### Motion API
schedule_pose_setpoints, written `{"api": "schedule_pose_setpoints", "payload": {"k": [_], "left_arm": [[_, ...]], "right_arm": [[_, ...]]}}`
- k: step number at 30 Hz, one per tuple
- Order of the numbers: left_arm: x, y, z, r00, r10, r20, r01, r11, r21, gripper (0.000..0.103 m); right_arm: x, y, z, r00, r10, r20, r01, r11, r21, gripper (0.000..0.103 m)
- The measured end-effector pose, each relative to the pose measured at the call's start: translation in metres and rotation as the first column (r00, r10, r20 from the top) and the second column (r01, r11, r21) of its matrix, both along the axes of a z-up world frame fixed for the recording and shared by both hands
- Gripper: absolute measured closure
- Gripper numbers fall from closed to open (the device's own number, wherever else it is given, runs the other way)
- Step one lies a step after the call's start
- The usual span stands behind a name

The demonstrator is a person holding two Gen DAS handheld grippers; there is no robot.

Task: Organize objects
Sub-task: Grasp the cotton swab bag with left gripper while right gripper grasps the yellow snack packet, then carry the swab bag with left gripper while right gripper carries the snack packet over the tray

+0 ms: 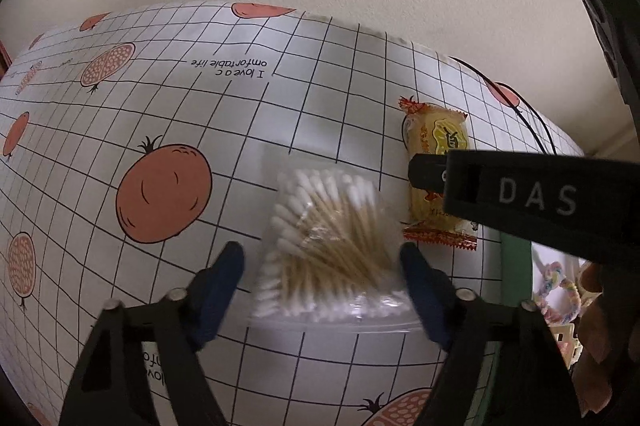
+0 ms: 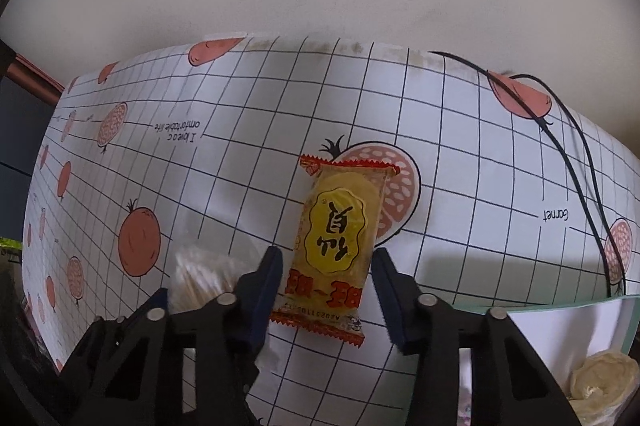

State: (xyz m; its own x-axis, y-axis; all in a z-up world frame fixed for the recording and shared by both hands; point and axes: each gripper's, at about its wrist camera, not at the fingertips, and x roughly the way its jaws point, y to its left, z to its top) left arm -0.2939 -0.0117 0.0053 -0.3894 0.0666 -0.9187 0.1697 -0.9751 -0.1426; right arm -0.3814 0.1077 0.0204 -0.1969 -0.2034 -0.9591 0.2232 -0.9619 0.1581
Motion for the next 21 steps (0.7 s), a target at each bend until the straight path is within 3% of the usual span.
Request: {"api": "schedule_pose_setpoints", "payload": {"k": [8, 21], "left_arm": [[0.002, 0.0, 0.002, 1.0, -0.002, 0.004, 0.002, 1.0, 0.004, 0.042], [0.023, -0.007, 0.007, 0.998, 0.055, 0.025, -0.056, 0.998, 0.036, 0.048]], "right_arm": [[0.006, 0.004, 0.002, 1.0, 0.016, 0.009, -0.016, 1.0, 0.0, 0.065], [0.024, 0.008, 0.017, 1.0, 0.01, 0.007, -0.009, 1.0, -0.014, 0.065]]}}
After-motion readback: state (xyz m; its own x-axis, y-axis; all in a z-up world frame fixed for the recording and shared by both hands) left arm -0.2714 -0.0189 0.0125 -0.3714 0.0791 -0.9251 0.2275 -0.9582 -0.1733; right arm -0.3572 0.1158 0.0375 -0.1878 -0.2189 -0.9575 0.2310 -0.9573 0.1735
